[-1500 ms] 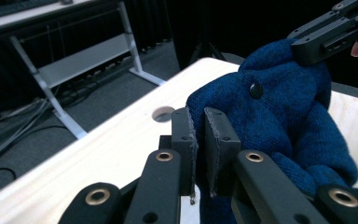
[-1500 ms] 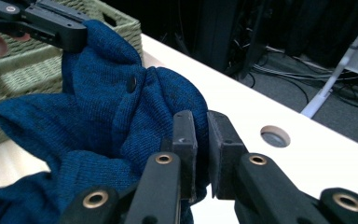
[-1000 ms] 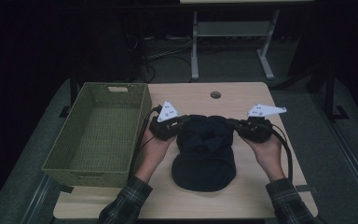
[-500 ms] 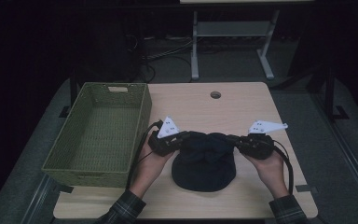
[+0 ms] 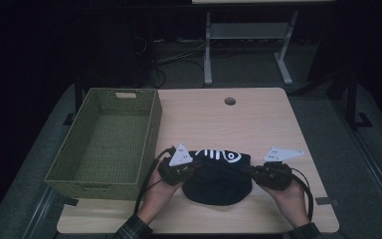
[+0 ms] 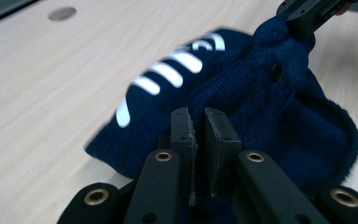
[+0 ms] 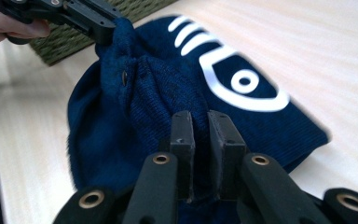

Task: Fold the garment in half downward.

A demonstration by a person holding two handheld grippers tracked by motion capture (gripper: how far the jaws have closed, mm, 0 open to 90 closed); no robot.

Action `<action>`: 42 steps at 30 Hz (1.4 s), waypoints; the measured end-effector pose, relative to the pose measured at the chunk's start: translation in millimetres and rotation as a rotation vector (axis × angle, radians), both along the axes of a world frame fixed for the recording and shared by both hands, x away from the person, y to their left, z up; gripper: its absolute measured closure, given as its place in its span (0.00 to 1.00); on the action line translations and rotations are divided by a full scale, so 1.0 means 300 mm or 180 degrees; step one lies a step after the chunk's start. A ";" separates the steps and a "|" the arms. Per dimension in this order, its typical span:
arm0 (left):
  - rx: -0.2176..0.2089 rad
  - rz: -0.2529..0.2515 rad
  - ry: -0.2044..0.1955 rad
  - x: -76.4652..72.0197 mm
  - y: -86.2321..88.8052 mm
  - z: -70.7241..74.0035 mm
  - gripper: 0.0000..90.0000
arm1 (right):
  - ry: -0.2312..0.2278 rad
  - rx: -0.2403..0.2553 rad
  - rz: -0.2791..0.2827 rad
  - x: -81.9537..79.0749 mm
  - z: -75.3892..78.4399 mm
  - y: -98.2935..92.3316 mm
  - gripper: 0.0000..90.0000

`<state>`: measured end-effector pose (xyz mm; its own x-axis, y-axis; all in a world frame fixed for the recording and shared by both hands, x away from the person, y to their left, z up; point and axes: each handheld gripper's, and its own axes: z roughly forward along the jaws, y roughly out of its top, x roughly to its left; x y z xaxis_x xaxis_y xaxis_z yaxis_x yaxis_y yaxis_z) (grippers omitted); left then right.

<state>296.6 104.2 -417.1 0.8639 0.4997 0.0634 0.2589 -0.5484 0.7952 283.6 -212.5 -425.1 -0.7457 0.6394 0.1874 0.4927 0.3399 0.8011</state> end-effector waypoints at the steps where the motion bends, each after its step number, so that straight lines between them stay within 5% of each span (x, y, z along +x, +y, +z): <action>1: 0.0003 -0.0001 0.0016 -0.004 0.000 -0.005 0.92 | 0.0026 0.0004 0.0012 -0.015 -0.011 0.002 0.90; 9: 0.0101 -0.0056 0.0180 -0.047 0.006 -0.047 0.91 | 0.0131 -0.0127 0.0008 -0.052 -0.054 0.017 0.89; 19: 0.0117 0.0094 0.0160 -0.030 0.003 -0.060 0.91 | 0.0014 -0.0291 0.0005 0.064 -0.074 0.036 0.89; 25: -0.0006 0.0142 0.0242 -0.023 0.018 -0.057 0.88 | 0.0039 -0.0221 0.0020 0.087 -0.077 0.038 0.87; 33: -0.0316 0.0131 0.0219 -0.033 0.046 0.014 0.72 | -0.0009 0.0133 0.0080 0.040 0.022 -0.004 0.74; 38: -0.0429 0.0128 0.0131 -0.030 0.059 0.067 0.73 | -0.0117 0.0194 0.0074 0.032 0.080 -0.016 0.78; 42: -0.0461 0.0078 0.0169 -0.012 0.054 0.086 0.89 | -0.0137 0.0072 0.0023 0.050 0.075 -0.026 0.91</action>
